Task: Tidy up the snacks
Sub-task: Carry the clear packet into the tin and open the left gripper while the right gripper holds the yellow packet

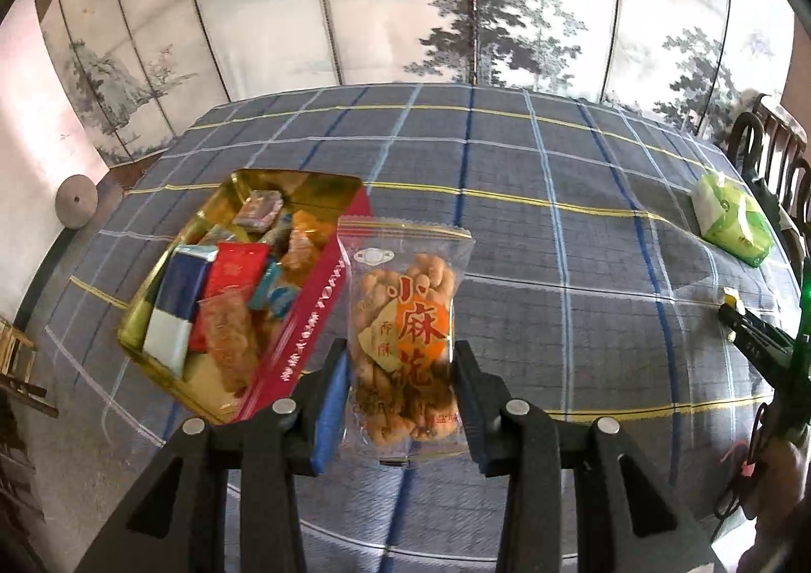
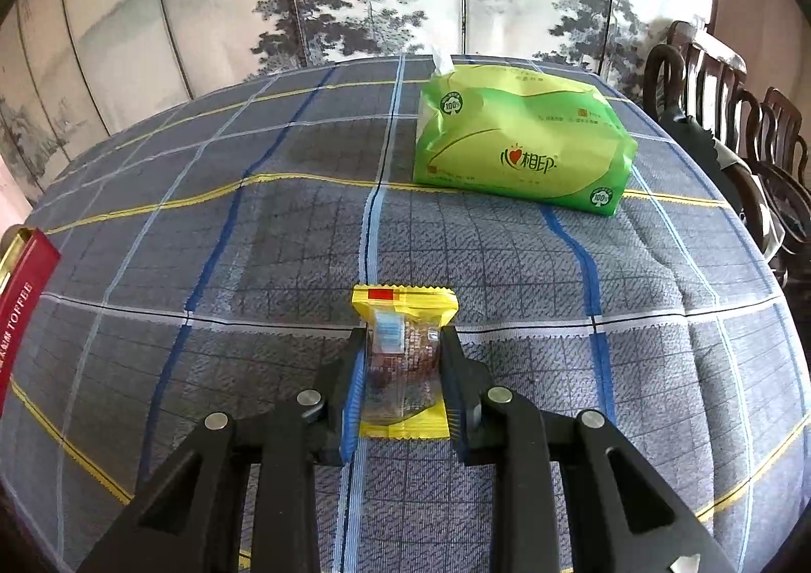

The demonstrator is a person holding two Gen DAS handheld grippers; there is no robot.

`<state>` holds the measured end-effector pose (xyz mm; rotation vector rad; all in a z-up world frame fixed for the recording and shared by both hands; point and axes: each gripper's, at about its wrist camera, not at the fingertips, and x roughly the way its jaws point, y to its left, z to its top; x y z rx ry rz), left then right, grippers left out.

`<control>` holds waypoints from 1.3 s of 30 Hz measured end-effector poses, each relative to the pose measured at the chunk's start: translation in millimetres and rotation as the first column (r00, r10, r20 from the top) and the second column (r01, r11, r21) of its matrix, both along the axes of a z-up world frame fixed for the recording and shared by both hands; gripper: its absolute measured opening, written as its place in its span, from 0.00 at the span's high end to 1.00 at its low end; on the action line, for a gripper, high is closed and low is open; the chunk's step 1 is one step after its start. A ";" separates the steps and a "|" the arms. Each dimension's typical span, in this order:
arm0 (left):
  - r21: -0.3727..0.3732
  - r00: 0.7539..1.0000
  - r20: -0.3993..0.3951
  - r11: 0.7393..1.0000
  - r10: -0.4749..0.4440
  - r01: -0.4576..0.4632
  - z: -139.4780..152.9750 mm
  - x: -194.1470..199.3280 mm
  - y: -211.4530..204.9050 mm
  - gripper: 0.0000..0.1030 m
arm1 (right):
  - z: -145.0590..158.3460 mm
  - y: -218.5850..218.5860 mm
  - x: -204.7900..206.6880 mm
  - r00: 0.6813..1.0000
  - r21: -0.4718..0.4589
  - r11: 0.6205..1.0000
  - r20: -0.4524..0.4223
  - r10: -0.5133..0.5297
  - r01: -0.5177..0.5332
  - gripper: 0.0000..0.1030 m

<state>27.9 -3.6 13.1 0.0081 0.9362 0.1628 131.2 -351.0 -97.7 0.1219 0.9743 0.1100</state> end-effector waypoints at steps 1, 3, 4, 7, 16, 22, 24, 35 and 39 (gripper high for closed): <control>0.005 1.000 0.005 1.000 0.002 -0.002 0.6 -1.5 2.0 0.61 | 0.1 0.3 0.0 1.000 -0.004 1.000 0.000 0.000 0.000 0.76; 0.011 1.000 0.010 1.000 0.007 -0.007 1.0 -3.9 6.3 0.61 | -0.1 0.3 0.1 1.000 -0.010 1.000 -0.001 -0.001 0.001 0.76; 0.010 1.000 0.009 1.000 0.008 -0.008 0.8 -4.7 8.0 0.61 | 0.0 0.5 0.1 1.000 -0.013 1.000 -0.001 -0.001 0.001 0.76; 0.007 1.000 0.002 1.000 0.015 -0.015 -0.5 -6.6 14.3 0.61 | 0.0 1.6 0.1 1.000 -0.018 1.000 -0.001 -0.002 0.002 0.76; 0.013 0.999 -0.004 0.999 0.037 -0.037 -4.5 -10.3 29.8 0.61 | 1.0 2.5 -0.4 1.000 -0.024 1.000 -0.001 -0.005 0.004 0.76; 0.013 0.999 -0.008 0.999 0.049 -0.049 -6.8 -10.7 37.3 0.61 | 1.0 2.8 -0.3 1.000 -0.026 1.000 -0.001 -0.004 0.004 0.76; 0.013 0.999 -0.011 0.998 0.053 -0.053 -7.4 -10.4 40.1 0.61 | 1.0 3.0 -0.3 1.000 -0.027 1.000 -0.001 -0.004 0.004 0.76; 0.011 0.995 -0.011 0.995 0.103 -0.103 -7.6 -7.3 68.4 0.61 | 1.1 3.5 -0.6 1.000 -0.033 0.999 0.000 -0.005 0.005 0.76; 0.011 0.990 0.000 0.990 0.139 -0.139 -5.6 -2.4 90.6 0.61 | 0.9 2.4 -1.0 1.000 -0.034 0.999 0.000 -0.004 0.004 0.76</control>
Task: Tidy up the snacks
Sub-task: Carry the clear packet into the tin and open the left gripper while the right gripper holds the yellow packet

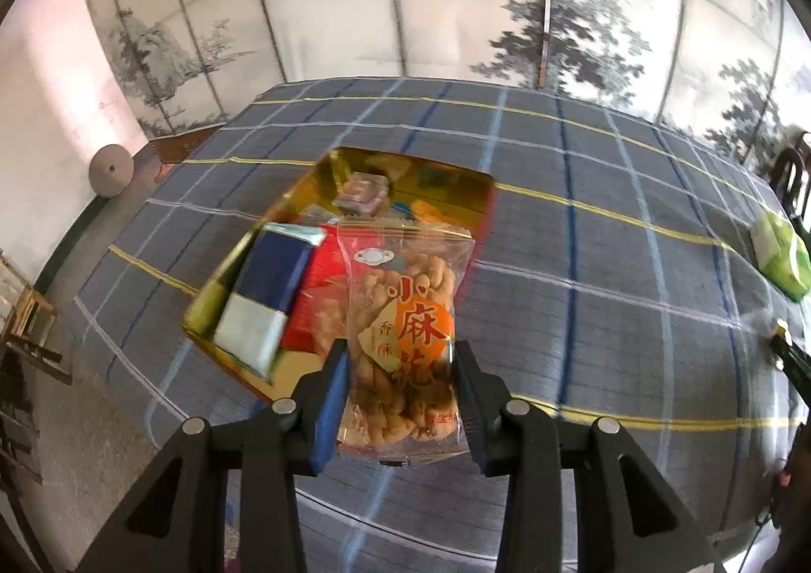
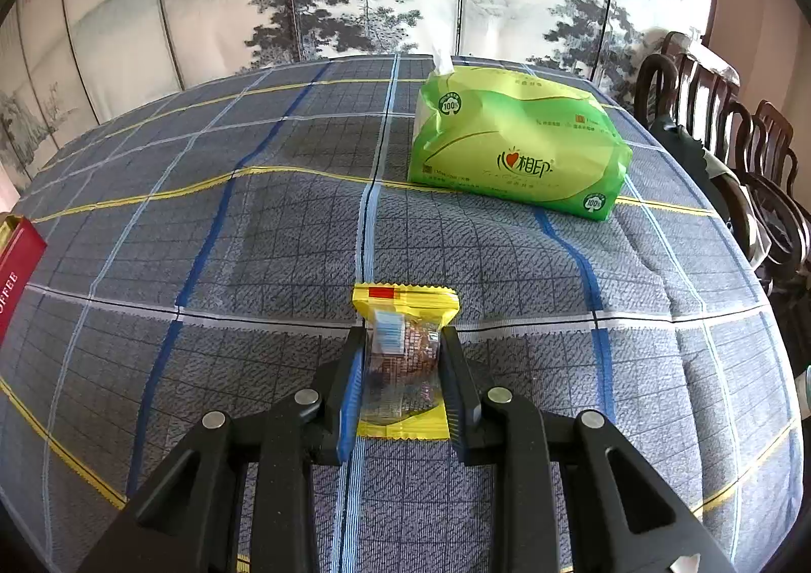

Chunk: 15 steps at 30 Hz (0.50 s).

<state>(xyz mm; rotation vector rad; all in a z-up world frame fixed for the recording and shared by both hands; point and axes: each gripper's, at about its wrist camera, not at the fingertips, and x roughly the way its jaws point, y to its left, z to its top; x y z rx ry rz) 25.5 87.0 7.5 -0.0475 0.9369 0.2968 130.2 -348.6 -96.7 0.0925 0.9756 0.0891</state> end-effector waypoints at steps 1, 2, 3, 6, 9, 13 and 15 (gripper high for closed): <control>-0.001 1.000 0.002 1.000 0.006 -0.006 0.2 1.0 5.5 0.61 | 0.0 0.3 0.0 1.000 0.000 1.000 0.000 0.000 0.000 0.76; -0.005 1.000 0.005 1.000 0.014 -0.014 0.5 2.7 14.0 0.61 | 0.2 0.0 -0.1 1.000 -0.002 1.000 0.000 0.000 0.000 0.76; -0.005 1.000 0.008 1.000 0.021 -0.021 0.6 4.2 22.3 0.61 | 0.1 0.5 0.0 1.000 0.000 1.000 0.000 0.000 0.000 0.76; -0.004 0.999 0.015 0.999 0.036 -0.036 0.3 10.0 45.4 0.61 | 0.2 1.1 0.0 1.000 -0.002 1.000 0.000 0.000 0.000 0.76; -0.009 0.997 0.013 0.997 0.071 -0.071 -2.2 15.0 72.3 0.61 | 0.2 1.3 0.0 1.000 0.000 1.000 0.000 0.000 0.000 0.76; -0.023 0.995 -0.002 0.995 0.101 -0.101 -9.3 20.8 100.8 0.61 | 0.2 2.0 -0.1 1.000 -0.002 1.000 0.000 0.000 0.000 0.76; -0.027 0.994 -0.010 0.994 0.105 -0.105 -14.5 23.1 108.5 0.61 | 0.3 2.4 -0.1 1.000 -0.003 1.000 0.000 0.000 0.000 0.76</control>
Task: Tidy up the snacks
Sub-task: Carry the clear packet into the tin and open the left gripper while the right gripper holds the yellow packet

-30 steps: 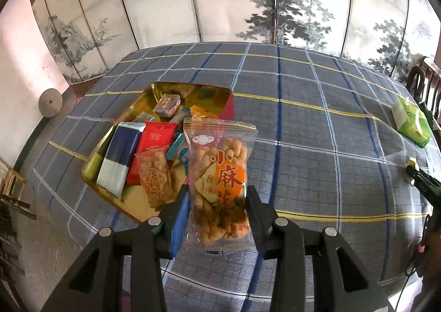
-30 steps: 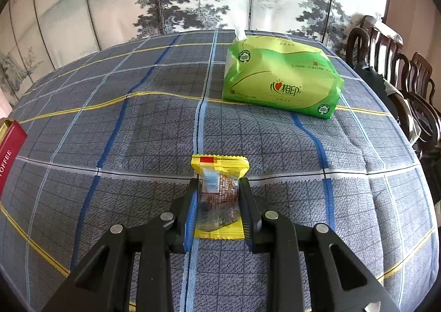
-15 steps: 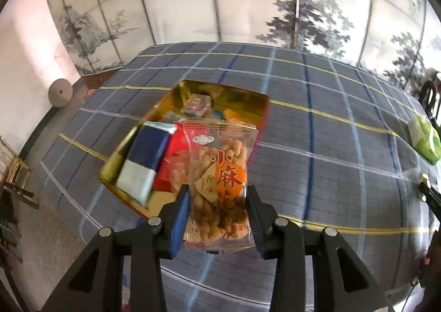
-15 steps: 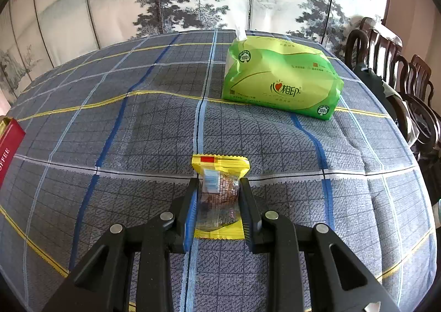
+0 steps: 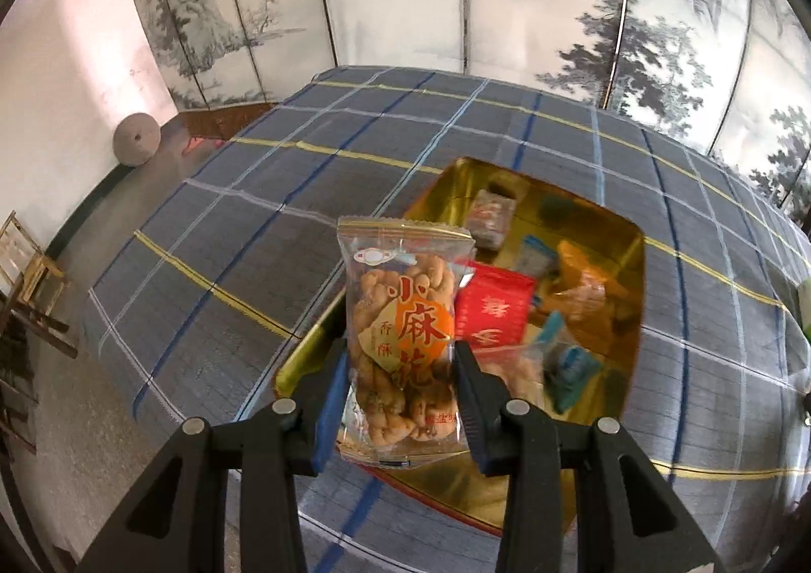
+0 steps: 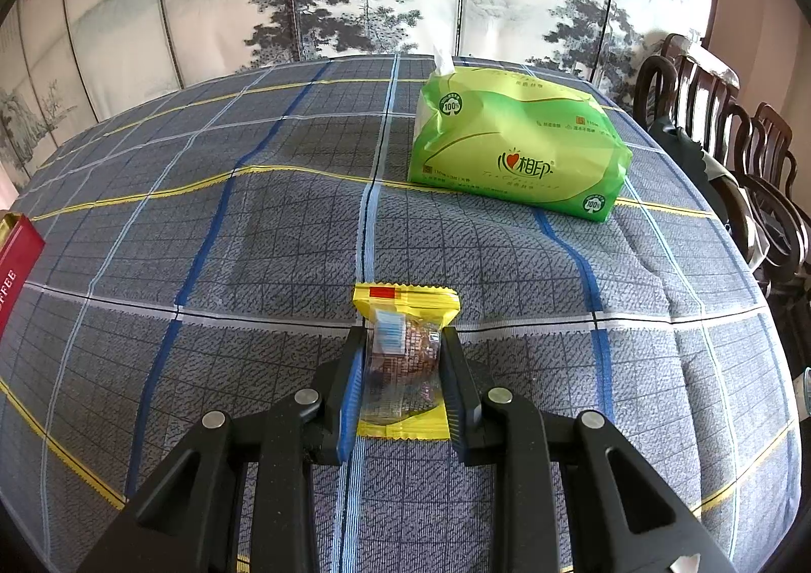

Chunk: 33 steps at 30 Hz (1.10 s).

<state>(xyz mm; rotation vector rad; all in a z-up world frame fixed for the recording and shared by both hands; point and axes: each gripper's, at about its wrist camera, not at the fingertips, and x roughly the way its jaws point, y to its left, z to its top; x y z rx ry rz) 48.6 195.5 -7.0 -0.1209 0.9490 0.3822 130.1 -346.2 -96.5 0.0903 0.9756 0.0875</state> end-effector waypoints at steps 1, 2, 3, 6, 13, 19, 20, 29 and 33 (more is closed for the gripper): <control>0.005 1.000 -0.003 1.000 -0.004 0.004 -2.6 0.8 1.1 0.61 | 0.0 0.1 0.0 1.000 -0.001 1.000 0.001 -0.001 0.001 0.76; 0.011 1.000 -0.003 1.000 -0.014 0.014 -5.0 1.4 0.6 0.61 | 0.1 -0.1 0.0 1.000 -0.001 1.000 0.001 -0.001 0.001 0.76; 0.018 1.000 -0.004 1.000 -0.022 0.022 -7.0 2.9 -0.7 0.61 | 0.0 0.3 0.0 1.000 -0.001 1.000 0.001 -0.001 0.001 0.76; 0.038 0.999 -0.006 0.998 -0.042 0.042 -11.5 6.8 -7.2 0.61 | 0.1 0.9 0.0 1.000 -0.002 1.000 0.001 -0.001 0.001 0.76; 0.026 0.998 0.009 0.998 -0.064 0.064 -11.3 21.6 -13.0 0.61 | 1.0 0.7 -0.3 1.000 -0.004 1.000 0.001 -0.001 0.001 0.76; 0.029 0.995 0.033 0.995 -0.093 0.092 -6.9 40.1 -16.4 0.61 | 1.0 0.6 -0.1 1.000 -0.008 1.000 0.001 -0.001 0.001 0.76; 0.020 0.995 0.036 0.995 -0.098 0.097 -6.6 44.3 -15.3 0.61 | 0.7 -0.3 -0.2 1.000 -0.009 1.000 0.001 -0.001 0.001 0.76; -0.089 0.986 0.065 0.984 -0.152 0.157 -11.5 70.8 -2.3 0.61 | 0.1 -1.1 -0.7 1.000 -0.015 1.000 0.002 -0.001 0.001 0.76; -0.065 0.983 0.072 0.983 -0.169 0.174 -10.3 74.5 -3.7 0.60 | 0.4 0.6 -0.6 1.000 -0.016 1.000 0.002 -0.001 0.001 0.76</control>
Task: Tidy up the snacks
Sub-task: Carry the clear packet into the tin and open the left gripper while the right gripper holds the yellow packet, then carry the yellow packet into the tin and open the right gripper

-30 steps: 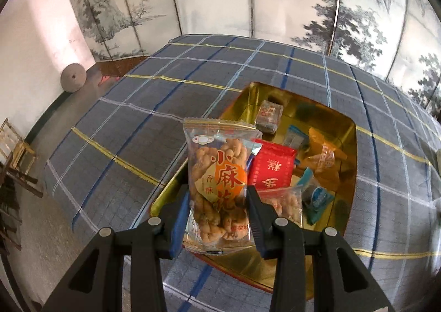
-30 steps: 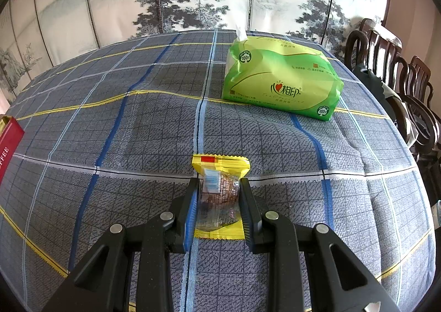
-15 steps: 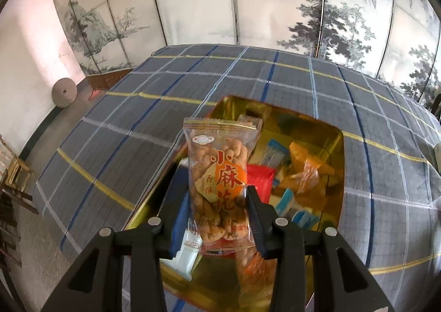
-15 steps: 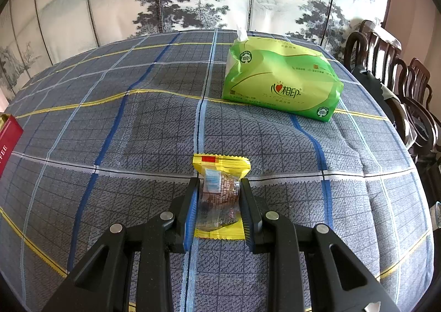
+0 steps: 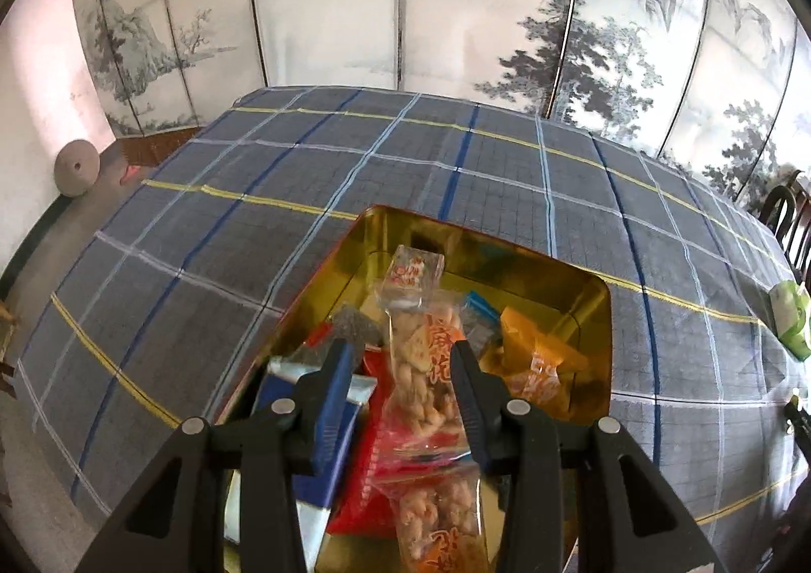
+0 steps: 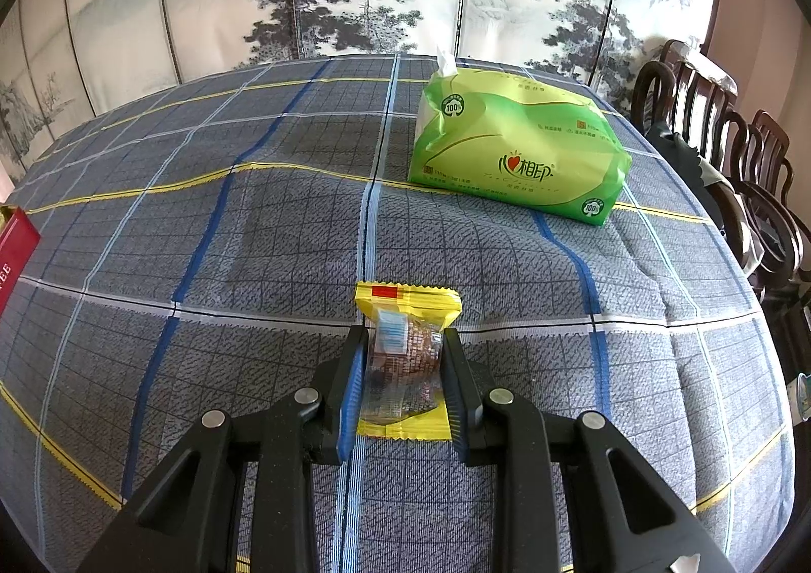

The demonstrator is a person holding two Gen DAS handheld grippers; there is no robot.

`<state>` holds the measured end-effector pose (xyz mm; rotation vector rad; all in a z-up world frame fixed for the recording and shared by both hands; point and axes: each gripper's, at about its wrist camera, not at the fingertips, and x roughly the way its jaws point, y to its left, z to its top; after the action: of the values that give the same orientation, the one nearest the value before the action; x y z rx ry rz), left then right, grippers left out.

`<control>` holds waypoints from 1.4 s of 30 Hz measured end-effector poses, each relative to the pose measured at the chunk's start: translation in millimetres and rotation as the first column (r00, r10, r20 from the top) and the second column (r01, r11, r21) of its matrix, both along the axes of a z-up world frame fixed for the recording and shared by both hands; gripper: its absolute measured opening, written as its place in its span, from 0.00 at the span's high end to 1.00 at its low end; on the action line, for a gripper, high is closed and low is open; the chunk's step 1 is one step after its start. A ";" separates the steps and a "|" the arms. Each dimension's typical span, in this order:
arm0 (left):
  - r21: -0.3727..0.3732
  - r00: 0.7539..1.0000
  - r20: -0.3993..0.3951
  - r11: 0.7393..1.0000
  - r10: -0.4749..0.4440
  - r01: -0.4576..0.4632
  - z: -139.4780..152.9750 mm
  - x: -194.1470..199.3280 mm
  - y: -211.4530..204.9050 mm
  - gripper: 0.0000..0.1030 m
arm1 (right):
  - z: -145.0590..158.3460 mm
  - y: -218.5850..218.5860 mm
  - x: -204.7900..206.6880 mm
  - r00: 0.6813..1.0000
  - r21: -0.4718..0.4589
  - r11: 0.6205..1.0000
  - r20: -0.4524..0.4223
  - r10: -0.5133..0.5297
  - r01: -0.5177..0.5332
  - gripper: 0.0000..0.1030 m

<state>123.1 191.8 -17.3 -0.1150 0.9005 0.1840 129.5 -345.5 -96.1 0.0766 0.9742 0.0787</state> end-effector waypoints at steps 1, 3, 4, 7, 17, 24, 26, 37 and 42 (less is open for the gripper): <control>0.003 1.000 -0.004 1.000 -0.002 0.002 -0.4 0.3 -0.2 0.60 | 0.0 -0.5 0.0 1.000 -0.001 1.000 0.000 0.000 0.000 0.76; 0.009 1.000 -0.012 1.000 0.004 -0.004 0.2 -1.0 -0.3 0.57 | 0.3 1.8 0.0 1.000 -0.002 1.000 0.000 0.000 0.000 0.76; 0.020 1.000 -0.009 1.000 0.010 -0.010 1.6 -3.8 -1.5 0.55 | 0.4 2.4 0.0 1.000 -0.003 1.000 0.000 0.000 0.000 0.76; 0.103 1.000 0.008 0.995 0.020 -0.020 7.3 -15.8 -10.9 0.54 | -0.3 -1.8 -1.6 1.000 -0.011 1.000 0.002 0.000 0.000 0.75; 0.206 1.000 0.011 0.978 0.007 -0.009 22.3 -66.5 -36.7 0.54 | 1.2 -3.9 -3.9 1.000 0.009 1.000 0.002 -0.006 0.006 0.75; 0.191 1.000 -0.001 0.981 -0.017 0.016 26.8 -94.7 -47.5 0.54 | 2.7 -7.3 -8.4 1.000 0.065 0.998 0.000 -0.007 0.007 0.75; 0.194 1.000 -0.003 0.981 -0.025 0.025 27.6 -101.0 -49.9 0.54 | 5.4 -5.0 -10.0 1.000 0.076 0.997 0.006 0.001 -0.002 0.75; 0.182 0.999 -0.007 0.982 -0.046 0.046 29.3 -124.4 -52.0 0.53 | 38.0 67.2 -25.2 0.989 0.128 0.983 0.077 0.124 -0.134 0.75; 0.181 0.999 -0.005 0.983 -0.037 0.038 27.3 -129.4 -45.8 0.53 | 59.2 124.8 -35.1 0.970 0.151 0.962 0.123 0.208 -0.226 0.75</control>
<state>-6.4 146.0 9.9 0.0712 0.8825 0.2299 94.4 -220.7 -36.9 0.1158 0.8652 0.3624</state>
